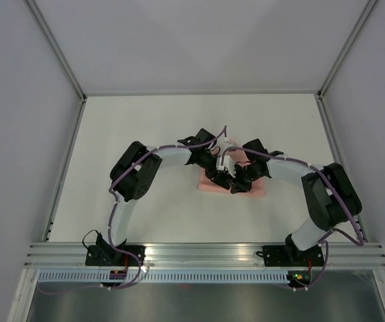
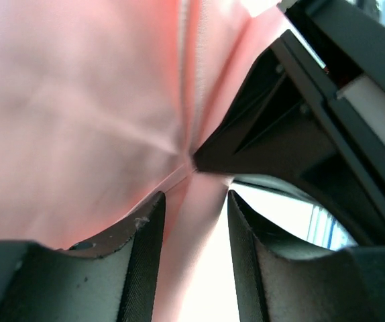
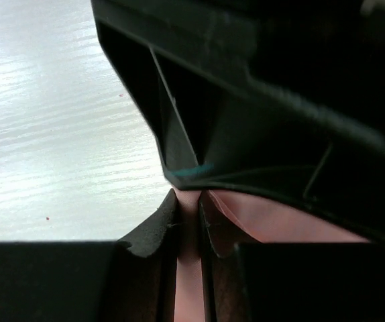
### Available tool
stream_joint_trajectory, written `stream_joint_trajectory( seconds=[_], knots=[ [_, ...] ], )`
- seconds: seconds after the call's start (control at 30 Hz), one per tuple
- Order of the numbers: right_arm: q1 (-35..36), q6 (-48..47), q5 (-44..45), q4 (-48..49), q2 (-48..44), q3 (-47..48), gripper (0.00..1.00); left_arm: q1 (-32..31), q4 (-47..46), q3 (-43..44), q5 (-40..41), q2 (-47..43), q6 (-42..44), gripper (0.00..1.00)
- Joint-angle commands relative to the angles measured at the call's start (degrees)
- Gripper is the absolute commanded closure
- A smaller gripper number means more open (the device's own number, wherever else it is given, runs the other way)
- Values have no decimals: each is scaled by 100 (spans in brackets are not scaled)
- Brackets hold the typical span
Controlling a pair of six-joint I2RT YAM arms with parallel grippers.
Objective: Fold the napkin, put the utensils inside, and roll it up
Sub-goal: Roll the napkin at the center of the board.
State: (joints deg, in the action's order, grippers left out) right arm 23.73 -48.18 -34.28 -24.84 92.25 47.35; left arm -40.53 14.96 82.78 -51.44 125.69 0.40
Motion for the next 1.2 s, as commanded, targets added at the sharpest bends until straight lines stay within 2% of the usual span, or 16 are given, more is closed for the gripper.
stream_joint_trajectory(
  seconds=[0.0, 0.37, 0.63, 0.8, 0.93, 1.1, 1.17],
  knots=[
    [-219, -498, -535, -976, 591, 309, 90, 177, -212, -157, 670, -431, -435, 52],
    [-843, -1404, -1151, -2639, 2112, 1601, 90, 318, -1197, -1035, 1786, -1554, -866, 49],
    [-1177, -1852, -1388, -3650, 3114, 2426, 90, 336, -2497, -2362, 2840, -2706, -963, 47],
    [-1248, -1905, -1397, -3975, 3519, 2735, 91, 230, -3295, -3117, 3183, -3243, -578, 46],
    [-1274, -1949, -1441, -4283, 3853, 3112, 91, -374, -3859, -3681, 4059, -3638, 291, 46],
    [-1327, -1993, -1555, -4591, 4178, 3429, 91, -1403, -3887, -3752, 5134, -3394, 1705, 46],
    [-1335, -1984, -1573, -4609, 4222, 3491, 91, -1869, -3878, -3708, 5618, -3245, 2015, 46]
  ],
)
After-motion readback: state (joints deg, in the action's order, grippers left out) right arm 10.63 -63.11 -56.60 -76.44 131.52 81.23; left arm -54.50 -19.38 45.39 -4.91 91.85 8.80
